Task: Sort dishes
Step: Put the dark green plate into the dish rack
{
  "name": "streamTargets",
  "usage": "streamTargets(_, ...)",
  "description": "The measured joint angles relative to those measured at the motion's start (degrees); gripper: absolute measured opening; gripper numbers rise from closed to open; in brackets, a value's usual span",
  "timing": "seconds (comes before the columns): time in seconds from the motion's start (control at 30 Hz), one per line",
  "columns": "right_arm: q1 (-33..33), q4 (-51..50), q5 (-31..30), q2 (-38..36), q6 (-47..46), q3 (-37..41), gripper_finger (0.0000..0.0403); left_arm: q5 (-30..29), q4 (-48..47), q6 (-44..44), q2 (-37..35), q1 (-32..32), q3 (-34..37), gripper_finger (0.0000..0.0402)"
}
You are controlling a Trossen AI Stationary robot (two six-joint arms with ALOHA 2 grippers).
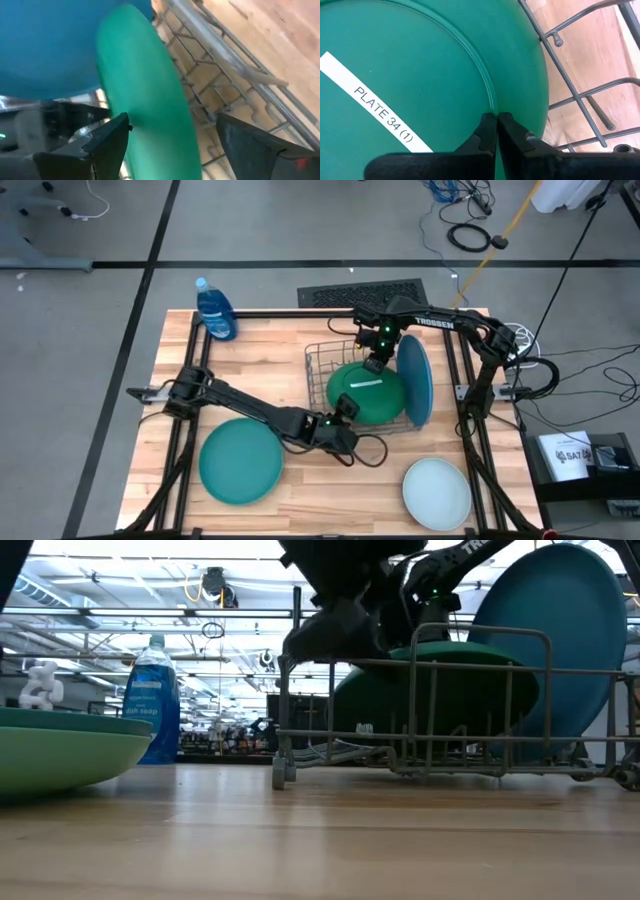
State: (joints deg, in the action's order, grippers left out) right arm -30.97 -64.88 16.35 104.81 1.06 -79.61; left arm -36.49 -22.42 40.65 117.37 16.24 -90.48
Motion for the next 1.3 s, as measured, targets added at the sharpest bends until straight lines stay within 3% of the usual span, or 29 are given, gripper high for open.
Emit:
streamTargets(0.23,-0.2,1.0,-2.3,0.0,0.3,-0.1,0.0002,-14.9,3.7,-1.1,3.0,-0.6,0.0,0.0297)
streamTargets(0.4,-0.2,1.3,-2.2,0.0,0.5,-0.1,0.0001,-15.4,8.4,-0.9,3.1,-1.2,0.2,0.0297)
streamTargets(0.57,-0.2,1.2,-1.3,0.0,0.5,-0.1,0.0001,-12.5,6.9,-5.5,3.1,-2.8,0.2,0.0278)
streamTargets(0.9,-0.2,1.0,-1.7,0.0,0.4,0.0,0.0001,-12.3,7.3,-7.7,3.2,-4.1,0.3,0.0106)
streamTargets(1.3,-0.1,0.8,-3.1,-0.8,0.0,-0.1,0.0004,-15.8,7.0,-6.8,3.0,-3.3,0.4,0.0093)
